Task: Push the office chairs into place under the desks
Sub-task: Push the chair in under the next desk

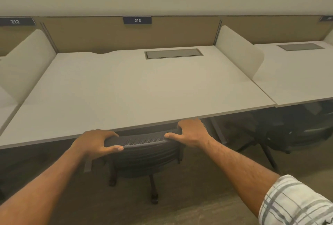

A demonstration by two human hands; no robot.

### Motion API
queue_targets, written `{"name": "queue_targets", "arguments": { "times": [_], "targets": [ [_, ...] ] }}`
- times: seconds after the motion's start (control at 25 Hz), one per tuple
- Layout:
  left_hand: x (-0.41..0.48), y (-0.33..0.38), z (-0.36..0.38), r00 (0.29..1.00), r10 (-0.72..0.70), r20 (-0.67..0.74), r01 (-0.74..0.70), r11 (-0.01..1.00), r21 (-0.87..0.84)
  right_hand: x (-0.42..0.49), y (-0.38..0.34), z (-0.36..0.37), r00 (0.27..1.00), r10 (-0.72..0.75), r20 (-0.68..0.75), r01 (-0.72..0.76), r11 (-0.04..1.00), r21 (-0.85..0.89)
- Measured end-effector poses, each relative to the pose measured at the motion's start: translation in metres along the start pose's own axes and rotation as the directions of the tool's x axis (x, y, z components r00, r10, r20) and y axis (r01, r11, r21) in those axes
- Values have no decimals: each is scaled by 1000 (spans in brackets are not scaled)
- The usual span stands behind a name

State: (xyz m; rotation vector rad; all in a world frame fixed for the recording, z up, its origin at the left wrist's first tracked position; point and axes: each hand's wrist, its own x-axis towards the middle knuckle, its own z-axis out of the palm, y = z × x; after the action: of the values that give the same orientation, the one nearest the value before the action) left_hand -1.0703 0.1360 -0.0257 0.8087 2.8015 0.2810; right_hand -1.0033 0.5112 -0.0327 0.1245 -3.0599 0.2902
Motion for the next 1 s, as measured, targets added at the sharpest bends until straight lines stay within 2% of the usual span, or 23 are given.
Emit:
{"name": "queue_targets", "arguments": {
  "times": [0.12,0.28,0.44,0.56,0.76,1.0],
  "targets": [
    [12,0,-3,1000,-24,1,24,1000,20,11,12,0,1000,20,16,-20,999,36],
    [29,8,-4,999,-44,-13,45,997,65,21,29,-3,1000,-29,-5,29,999,-21],
    [46,25,1,998,-56,-42,59,996,61,29,56,-7,995,-81,53,84,994,-63],
    [56,35,1,998,-50,-50,52,998,35,26,75,-7,996,-82,43,84,995,-50],
    [58,32,-1,998,-66,-13,67,998,10,30,75,-1,997,-76,30,78,995,-57],
    [56,37,-4,989,-132,70,131,991,32,33,79,1,992,-93,90,94,996,2]
  ]
}}
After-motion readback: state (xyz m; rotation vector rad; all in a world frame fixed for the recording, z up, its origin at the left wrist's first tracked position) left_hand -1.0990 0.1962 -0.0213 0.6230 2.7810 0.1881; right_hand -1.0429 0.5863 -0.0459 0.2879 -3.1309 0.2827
